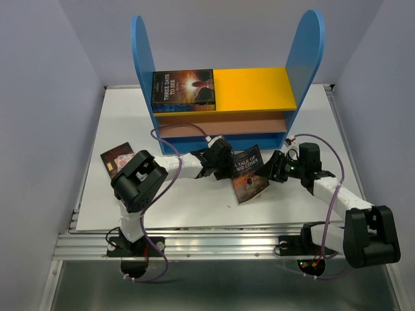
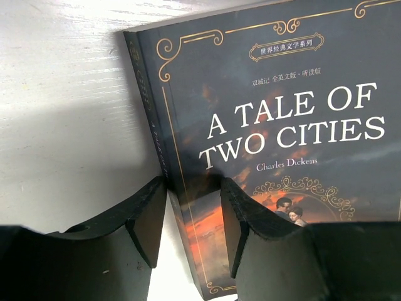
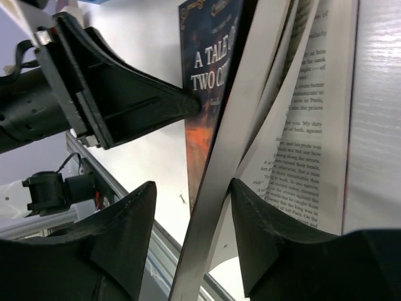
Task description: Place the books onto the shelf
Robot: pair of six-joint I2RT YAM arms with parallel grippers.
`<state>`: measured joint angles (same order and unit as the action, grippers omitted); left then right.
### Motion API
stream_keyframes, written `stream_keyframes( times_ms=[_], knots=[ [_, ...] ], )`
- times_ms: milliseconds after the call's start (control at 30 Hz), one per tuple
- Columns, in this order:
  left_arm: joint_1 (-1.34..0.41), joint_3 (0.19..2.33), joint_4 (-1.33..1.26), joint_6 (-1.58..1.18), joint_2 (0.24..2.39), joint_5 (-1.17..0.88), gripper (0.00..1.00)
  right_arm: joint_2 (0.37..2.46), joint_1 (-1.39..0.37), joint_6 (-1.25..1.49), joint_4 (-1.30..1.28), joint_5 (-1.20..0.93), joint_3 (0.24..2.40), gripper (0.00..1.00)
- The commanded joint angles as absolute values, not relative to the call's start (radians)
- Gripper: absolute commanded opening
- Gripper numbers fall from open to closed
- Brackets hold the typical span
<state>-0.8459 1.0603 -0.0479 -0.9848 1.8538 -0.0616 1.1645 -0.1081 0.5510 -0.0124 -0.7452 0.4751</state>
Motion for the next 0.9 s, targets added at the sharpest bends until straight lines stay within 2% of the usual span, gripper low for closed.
stream_keyframes(
  times_ms=[0,100,233,300,367,467,700,867],
  knots=[
    [-0.827,1.034,-0.018,-1.052,1.842,-0.074,0.49,1.218,-0.132,0.542,-0.047,-0.758,0.514,0.54],
    [-0.825,1.028,-0.018,-1.055,1.836,-0.072,0.49,1.252,-0.132,0.502,-0.156,-0.657,0.540,0.51],
    [-0.824,1.020,-0.026,-1.057,1.819,-0.072,0.50,1.264,-0.132,0.515,-0.166,-0.624,0.538,0.29],
    [-0.821,1.009,-0.037,-1.046,1.812,-0.090,0.50,1.264,-0.132,0.525,-0.166,-0.621,0.541,0.21],
    [-0.821,0.980,-0.084,-1.023,1.783,-0.118,0.52,1.246,-0.132,0.537,-0.164,-0.617,0.546,0.01],
    [-0.821,0.931,-0.153,-0.983,1.726,-0.143,0.57,1.217,-0.132,0.541,-0.163,-0.629,0.561,0.01],
    [-0.815,0.790,-0.335,-0.965,1.573,-0.231,0.80,1.057,-0.132,0.587,-0.134,-0.713,0.630,0.01],
    [-0.805,0.695,-0.517,-0.969,1.517,-0.342,0.82,0.997,-0.132,0.627,-0.126,-0.767,0.666,0.01]
  ],
)
